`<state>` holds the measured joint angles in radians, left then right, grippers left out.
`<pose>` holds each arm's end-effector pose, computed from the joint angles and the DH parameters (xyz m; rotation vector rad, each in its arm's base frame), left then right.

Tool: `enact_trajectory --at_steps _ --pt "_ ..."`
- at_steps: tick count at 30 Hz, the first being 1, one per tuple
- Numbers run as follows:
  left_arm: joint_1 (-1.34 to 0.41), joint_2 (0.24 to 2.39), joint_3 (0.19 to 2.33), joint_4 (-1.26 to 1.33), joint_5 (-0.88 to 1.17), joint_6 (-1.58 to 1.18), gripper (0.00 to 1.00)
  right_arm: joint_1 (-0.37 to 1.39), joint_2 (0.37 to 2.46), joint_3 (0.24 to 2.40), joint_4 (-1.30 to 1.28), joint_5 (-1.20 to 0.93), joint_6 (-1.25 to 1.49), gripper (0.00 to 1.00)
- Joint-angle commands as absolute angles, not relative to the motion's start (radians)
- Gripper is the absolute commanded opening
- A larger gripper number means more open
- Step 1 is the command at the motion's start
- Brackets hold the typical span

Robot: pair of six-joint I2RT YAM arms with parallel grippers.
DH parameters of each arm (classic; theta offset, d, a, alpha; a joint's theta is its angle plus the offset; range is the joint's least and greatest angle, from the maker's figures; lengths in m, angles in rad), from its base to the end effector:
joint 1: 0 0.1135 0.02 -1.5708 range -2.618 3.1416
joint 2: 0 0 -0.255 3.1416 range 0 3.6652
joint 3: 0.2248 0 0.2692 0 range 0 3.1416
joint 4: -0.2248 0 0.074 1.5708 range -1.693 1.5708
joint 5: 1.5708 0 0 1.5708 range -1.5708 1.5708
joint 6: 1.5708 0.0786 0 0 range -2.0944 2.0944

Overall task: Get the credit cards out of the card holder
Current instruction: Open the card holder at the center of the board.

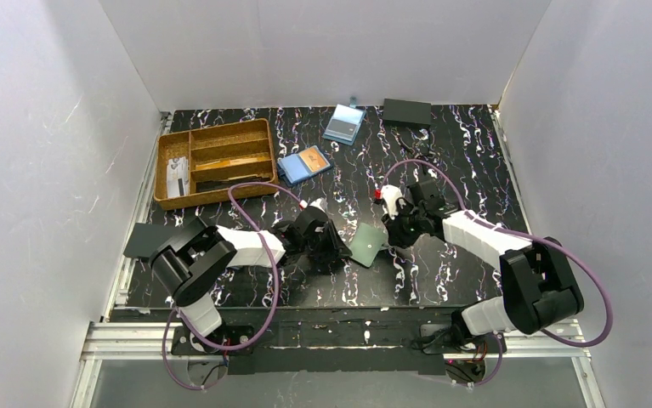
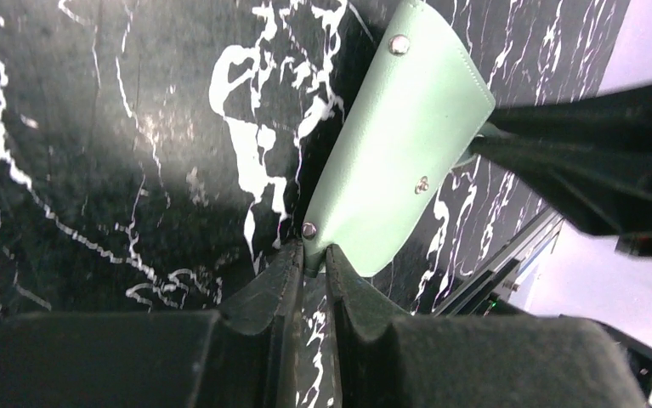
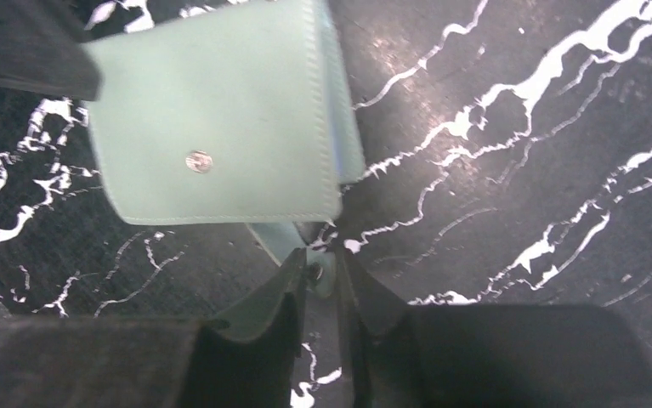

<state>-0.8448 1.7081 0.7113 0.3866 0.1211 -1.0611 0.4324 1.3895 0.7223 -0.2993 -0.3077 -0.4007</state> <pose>0.2401 -0.2848 0.0912 -0.1870 2.4379 -1.1237 0.2642 0.1481 0.1265 -1.1286 2.2505 0.4023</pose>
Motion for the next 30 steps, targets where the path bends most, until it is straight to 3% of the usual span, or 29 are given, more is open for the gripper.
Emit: enact_trajectory --at_steps 1,7,20,29,30 --pt "-0.851 1.637 0.663 0.232 0.109 -0.985 0.12 0.377 1.411 0.749 -0.324 -0.300 -0.418 0.32" --pt "-0.851 1.561 0.656 0.229 0.118 -0.959 0.30 0.346 1.370 0.737 -0.331 -0.320 -0.458 0.54" --pt "-0.850 1.350 0.710 0.039 0.090 -0.676 0.69 0.253 1.289 0.758 -0.477 -0.684 -0.604 0.65" --pt "-0.957 1.395 0.875 -0.214 -0.093 -0.460 0.72 0.201 1.299 0.772 -0.480 -0.729 -0.594 0.65" --pt "-0.975 1.411 0.894 -0.221 -0.120 -0.453 0.80 0.195 1.301 0.774 -0.478 -0.729 -0.587 0.65"
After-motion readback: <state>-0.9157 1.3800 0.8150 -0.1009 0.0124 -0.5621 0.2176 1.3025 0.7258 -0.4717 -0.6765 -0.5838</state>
